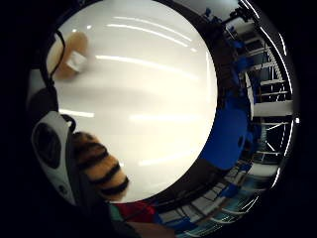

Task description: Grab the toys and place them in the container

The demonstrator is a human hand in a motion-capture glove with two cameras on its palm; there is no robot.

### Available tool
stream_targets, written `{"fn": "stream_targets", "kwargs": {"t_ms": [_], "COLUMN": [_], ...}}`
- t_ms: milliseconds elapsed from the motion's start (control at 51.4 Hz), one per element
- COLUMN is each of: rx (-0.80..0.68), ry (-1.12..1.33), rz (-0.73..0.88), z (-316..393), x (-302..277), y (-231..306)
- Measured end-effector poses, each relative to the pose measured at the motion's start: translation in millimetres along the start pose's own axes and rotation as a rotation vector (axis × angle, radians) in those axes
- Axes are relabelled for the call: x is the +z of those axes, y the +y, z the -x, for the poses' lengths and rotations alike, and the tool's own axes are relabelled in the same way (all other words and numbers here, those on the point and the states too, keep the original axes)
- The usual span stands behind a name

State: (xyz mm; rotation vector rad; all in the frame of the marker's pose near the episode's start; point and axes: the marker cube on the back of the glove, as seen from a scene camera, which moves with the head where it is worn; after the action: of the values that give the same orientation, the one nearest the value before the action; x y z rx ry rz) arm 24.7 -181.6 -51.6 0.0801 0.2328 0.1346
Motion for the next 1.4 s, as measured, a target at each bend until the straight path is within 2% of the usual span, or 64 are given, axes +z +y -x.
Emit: {"fn": "stream_targets", "kwargs": {"t_ms": [311, 467, 564, 662, 720, 837, 973, 1070, 1207, 1401], "rx": [-0.299, -0.324, -0.35, -0.405, -0.374, -0.418, -0.498, -0.358, -0.221, -0.123], "ry": [-0.056, -0.057, -0.054, 0.054, 0.016, -0.02, 0.096, -0.007, 0.014, 0.036], "rz": [-0.037, -0.04, -0.015, -0.012, 0.075, 0.252, 0.168, 0.151, 0.12, 0.087], "z": [195, 275, 296, 295, 297, 290, 244, 221, 164, 99], "x": [-50, -60, -53, -41, -36, -31, -38, -42, -42, -33], "y": [-41, -53, -54, -54, -52, -41, -44, -47, -59, -70]}}
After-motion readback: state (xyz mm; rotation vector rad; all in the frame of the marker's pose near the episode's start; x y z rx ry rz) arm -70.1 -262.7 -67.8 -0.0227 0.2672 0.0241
